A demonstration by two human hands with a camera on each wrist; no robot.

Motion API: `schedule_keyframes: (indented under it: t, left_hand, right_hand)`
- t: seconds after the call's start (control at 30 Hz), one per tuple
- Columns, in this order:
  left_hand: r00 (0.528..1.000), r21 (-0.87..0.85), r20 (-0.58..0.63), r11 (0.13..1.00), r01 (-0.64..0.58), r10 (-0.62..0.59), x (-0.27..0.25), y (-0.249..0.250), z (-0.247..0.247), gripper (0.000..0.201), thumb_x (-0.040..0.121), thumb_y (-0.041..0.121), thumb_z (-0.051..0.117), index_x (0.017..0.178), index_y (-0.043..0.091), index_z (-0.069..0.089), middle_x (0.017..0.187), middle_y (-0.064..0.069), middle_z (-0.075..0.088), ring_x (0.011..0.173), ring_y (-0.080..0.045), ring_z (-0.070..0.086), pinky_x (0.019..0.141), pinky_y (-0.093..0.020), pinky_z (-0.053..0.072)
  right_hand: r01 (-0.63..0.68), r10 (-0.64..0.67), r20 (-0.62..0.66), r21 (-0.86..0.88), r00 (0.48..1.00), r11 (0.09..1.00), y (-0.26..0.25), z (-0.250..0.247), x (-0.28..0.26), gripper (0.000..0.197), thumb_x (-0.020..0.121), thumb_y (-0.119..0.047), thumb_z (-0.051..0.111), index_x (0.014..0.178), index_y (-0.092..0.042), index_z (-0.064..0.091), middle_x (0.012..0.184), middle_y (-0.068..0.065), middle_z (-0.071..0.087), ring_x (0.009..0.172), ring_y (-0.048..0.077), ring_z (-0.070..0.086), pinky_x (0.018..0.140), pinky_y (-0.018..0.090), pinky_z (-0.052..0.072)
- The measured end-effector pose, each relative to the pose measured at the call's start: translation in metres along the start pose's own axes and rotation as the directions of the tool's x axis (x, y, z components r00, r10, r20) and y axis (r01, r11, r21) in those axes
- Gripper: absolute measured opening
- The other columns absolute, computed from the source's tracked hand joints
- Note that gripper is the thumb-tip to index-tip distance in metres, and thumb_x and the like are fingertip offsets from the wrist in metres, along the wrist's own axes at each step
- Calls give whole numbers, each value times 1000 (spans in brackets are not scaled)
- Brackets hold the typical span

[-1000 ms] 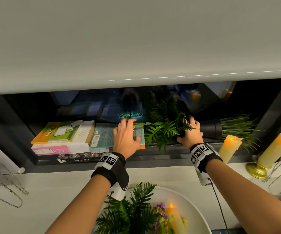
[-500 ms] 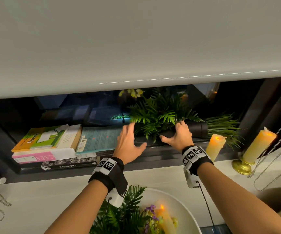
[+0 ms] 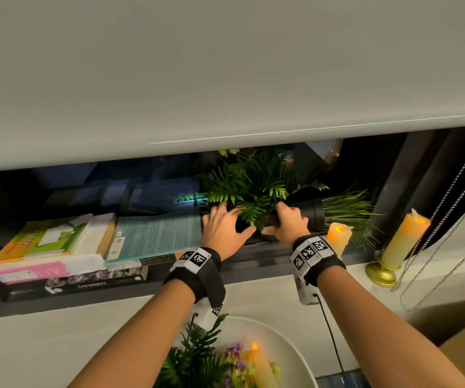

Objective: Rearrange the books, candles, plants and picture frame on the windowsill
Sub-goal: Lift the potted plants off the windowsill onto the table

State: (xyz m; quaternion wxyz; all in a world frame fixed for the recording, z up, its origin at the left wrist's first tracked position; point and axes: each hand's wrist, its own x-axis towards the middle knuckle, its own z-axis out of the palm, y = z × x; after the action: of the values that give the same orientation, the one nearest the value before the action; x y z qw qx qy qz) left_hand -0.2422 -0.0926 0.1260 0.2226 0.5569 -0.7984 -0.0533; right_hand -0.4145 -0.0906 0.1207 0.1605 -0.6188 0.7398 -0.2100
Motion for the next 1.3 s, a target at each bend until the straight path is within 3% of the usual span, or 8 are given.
schedule_keyframes:
  t: [0.13, 0.37, 0.47, 0.63, 0.73, 0.83, 1.03, 1.3]
  left_hand:
    - [999, 77, -30, 997, -15, 17, 5, 6, 1, 48, 89, 53, 50, 131, 29, 51, 133, -6, 49, 123, -26, 40, 97, -40, 29]
    - [998, 121, 53, 992, -38, 31, 20, 28, -3, 53, 82, 36, 57, 133, 26, 49, 127, -6, 54, 121, -30, 43, 97, -42, 29]
    - [998, 157, 53, 986, -54, 46, 22, 24, -4, 48, 84, 35, 56, 131, 25, 51, 123, -6, 57, 120, -31, 44, 97, -43, 29]
    - [997, 132, -62, 991, -36, 45, 18, 15, -2, 30, 89, 38, 53, 115, 26, 64, 111, -2, 65, 110, -28, 52, 94, -40, 30]
    - [995, 125, -96, 992, -18, 30, 15, 11, -4, 22, 87, 29, 53, 101, 20, 67, 103, -5, 67, 106, -28, 55, 95, -38, 30]
    - [990, 103, -133, 994, -35, 49, 13, 6, -3, 21, 85, 25, 54, 98, 19, 69, 101, -5, 69, 104, -27, 58, 94, -37, 32]
    - [985, 108, -149, 992, -67, 83, 9, 9, 3, 19, 85, 24, 55, 94, 20, 71, 95, -3, 70, 95, -26, 61, 90, -37, 38]
    - [984, 197, -159, 979, -54, 86, 5, 14, -7, 16, 84, 24, 54, 77, 17, 66, 82, -5, 66, 90, -26, 59, 86, -38, 34]
  right_hand:
    - [-92, 59, -149, -223, 987, 970, -3, 2, 0, 64, 74, -29, 77, 129, -17, 47, 157, 10, 11, 142, 38, 11, 111, 55, 19]
    - [-217, 164, -249, -203, 954, 955, -1, 22, 8, 72, 83, -7, 64, 145, -19, 28, 159, 13, -7, 143, 47, 0, 115, 57, 15]
    - [-222, 165, -265, -206, 950, 953, 3, 19, 13, 85, 81, -2, 66, 149, -13, 17, 159, 16, -5, 144, 43, 3, 115, 55, 20]
    - [-321, 228, -319, -280, 920, 905, 5, 17, 15, 65, 84, -6, 61, 142, -13, 32, 158, 18, 6, 143, 46, 2, 115, 58, 14]
    - [-356, 273, -321, -237, 907, 904, 3, 16, 17, 68, 84, -3, 61, 143, -15, 30, 158, 18, 1, 142, 49, -2, 113, 62, 13]
    - [-348, 270, -341, -192, 900, 918, 3, 13, 20, 71, 81, -6, 67, 141, -17, 32, 158, 17, 3, 141, 47, 8, 112, 59, 20]
    - [-299, 213, -380, -184, 900, 936, 3, 5, 13, 65, 72, -10, 77, 129, -10, 46, 133, 23, 34, 116, 42, 39, 93, 47, 40]
    - [-86, 26, -241, -244, 970, 966, -4, -16, 10, 43, 80, 9, 60, 122, 2, 54, 139, 27, 28, 115, 42, 40, 97, 40, 41]
